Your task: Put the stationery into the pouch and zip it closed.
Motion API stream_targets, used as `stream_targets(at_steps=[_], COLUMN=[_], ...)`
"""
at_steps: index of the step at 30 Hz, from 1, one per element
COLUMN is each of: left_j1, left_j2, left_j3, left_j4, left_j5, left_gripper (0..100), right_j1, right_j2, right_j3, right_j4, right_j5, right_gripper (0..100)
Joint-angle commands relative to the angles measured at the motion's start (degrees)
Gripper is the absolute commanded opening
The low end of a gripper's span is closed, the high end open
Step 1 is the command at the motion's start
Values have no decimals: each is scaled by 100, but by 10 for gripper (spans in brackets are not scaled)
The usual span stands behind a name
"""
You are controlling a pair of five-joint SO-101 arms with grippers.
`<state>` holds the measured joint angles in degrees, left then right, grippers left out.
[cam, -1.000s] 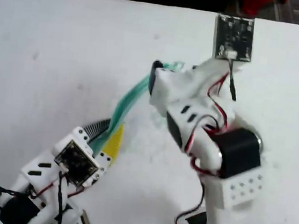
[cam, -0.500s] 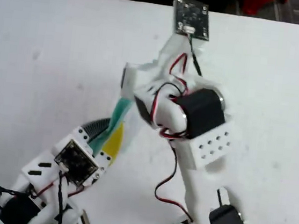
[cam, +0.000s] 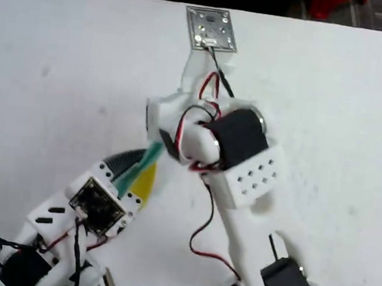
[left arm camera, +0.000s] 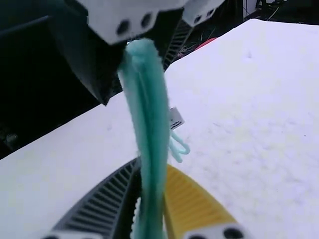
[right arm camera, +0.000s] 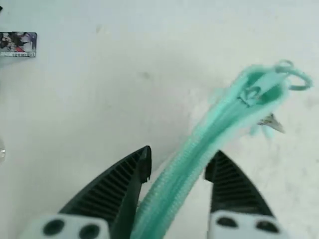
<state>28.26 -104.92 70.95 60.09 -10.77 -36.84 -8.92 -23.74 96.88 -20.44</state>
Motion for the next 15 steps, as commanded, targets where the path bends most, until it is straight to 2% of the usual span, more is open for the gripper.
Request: stream_targets(at_steps=[1, 4, 6, 10, 15], left_j1=[13, -4, -31, -233, -532], left_j2=[40, 40, 40, 40, 40], left_j3=[9, 9, -9, -132, -703], left_j4=[-97, -360, -404, -141, 387], left_j5=[-44, 9, 105, 1231, 1398], left_gripper=[24, 41, 99, 238, 245], right_j1=[303, 637, 804, 866, 866], right_j2=[356, 418, 418, 409, 453], right_j3=[35, 26, 18, 0, -765], right_j4=[119, 145, 119, -57, -330], right_j5=[457, 475, 492, 510, 1152], right_gripper=[40, 19, 16, 17, 17])
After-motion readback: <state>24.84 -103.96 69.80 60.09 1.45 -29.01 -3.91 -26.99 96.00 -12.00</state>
